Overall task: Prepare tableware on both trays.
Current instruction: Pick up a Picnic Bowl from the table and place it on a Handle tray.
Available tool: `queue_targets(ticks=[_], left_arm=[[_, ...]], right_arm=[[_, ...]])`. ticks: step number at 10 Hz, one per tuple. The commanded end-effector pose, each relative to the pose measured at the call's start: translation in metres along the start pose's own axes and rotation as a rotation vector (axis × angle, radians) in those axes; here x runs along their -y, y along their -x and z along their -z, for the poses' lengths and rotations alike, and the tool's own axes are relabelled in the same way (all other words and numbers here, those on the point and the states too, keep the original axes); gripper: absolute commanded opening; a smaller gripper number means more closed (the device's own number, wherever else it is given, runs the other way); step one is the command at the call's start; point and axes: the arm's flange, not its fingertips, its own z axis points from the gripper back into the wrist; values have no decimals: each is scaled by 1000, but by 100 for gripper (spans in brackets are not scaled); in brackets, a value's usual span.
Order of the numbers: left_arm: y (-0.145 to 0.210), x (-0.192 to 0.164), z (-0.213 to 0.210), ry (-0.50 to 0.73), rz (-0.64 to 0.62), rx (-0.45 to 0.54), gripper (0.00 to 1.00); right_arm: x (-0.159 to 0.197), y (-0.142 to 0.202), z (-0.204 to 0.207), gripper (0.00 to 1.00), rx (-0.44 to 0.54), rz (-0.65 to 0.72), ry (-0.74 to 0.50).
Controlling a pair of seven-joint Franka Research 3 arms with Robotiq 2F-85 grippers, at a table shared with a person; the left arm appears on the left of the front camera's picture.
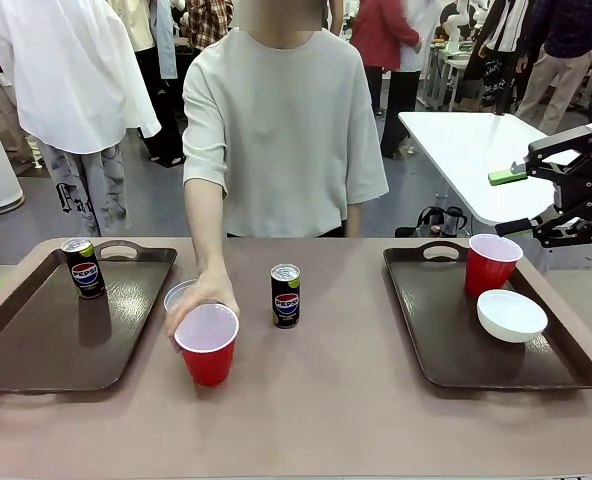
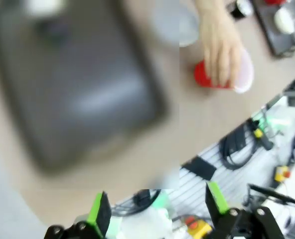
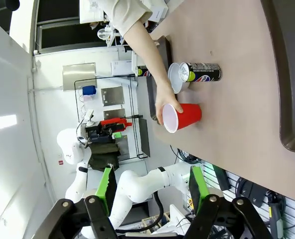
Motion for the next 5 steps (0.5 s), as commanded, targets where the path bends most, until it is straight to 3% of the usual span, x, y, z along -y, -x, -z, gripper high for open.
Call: queue_targets(ticks=[1,5], left_arm=[[-9,0,6,9,16,-11,100],[6,-3,-4,8,-3,-2,100]], right_arm=[[2,-2,-1,76,-11,-17,4],[2,-2,-1,76,-11,-17,4]])
